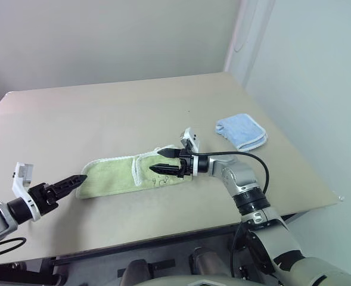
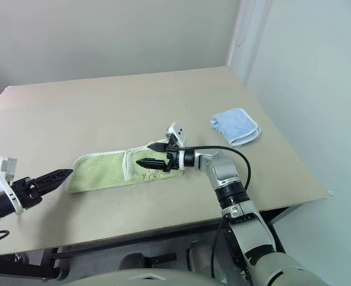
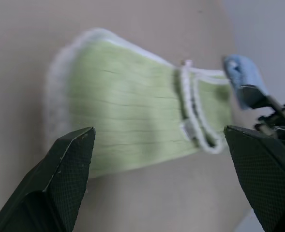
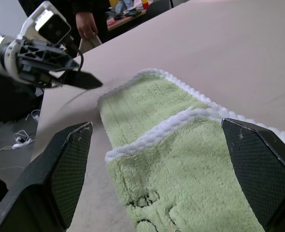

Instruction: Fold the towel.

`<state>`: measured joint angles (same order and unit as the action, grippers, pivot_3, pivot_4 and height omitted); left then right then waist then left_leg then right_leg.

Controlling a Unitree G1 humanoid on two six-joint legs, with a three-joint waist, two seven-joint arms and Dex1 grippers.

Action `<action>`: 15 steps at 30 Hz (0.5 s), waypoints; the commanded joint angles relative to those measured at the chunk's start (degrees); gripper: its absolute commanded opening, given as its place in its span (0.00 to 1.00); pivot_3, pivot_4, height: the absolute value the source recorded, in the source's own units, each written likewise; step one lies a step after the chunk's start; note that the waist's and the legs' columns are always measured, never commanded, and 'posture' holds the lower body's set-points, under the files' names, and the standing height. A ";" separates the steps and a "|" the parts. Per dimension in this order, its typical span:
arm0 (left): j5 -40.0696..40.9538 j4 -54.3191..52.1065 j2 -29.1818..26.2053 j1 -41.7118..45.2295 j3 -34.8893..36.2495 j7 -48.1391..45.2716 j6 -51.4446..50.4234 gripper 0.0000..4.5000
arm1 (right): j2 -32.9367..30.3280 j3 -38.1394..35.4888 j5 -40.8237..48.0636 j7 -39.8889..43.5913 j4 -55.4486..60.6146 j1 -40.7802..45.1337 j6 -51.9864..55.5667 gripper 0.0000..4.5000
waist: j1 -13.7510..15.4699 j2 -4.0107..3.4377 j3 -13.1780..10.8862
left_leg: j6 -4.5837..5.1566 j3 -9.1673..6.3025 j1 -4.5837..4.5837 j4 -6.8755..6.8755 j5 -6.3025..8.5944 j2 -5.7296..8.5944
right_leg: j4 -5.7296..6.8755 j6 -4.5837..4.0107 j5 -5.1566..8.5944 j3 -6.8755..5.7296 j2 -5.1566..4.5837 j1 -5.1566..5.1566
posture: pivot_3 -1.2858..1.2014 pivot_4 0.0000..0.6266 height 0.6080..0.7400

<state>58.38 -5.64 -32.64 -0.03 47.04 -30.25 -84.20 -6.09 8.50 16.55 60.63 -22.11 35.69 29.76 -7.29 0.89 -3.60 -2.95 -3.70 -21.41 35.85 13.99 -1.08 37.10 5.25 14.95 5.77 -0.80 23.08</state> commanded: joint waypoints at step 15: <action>15.10 -6.13 8.69 -2.04 10.50 23.14 -3.25 1.00 | 0.89 0.75 1.06 -1.11 0.54 0.59 -0.40 0.99 | -0.06 0.10 0.05 | -0.02 -0.03 0.02 0.14 0.01 0.03 | -0.10 -0.02 0.00 -0.02 0.00 -0.09 | 0.52 0.00 1.00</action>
<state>71.47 -11.72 -22.65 -2.30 56.11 -8.27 -88.30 -5.55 9.19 16.74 59.53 -22.24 35.69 29.84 -7.34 0.99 -3.55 -2.98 -3.73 -21.39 35.97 14.00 -1.06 36.97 5.23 14.95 5.75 -0.80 22.99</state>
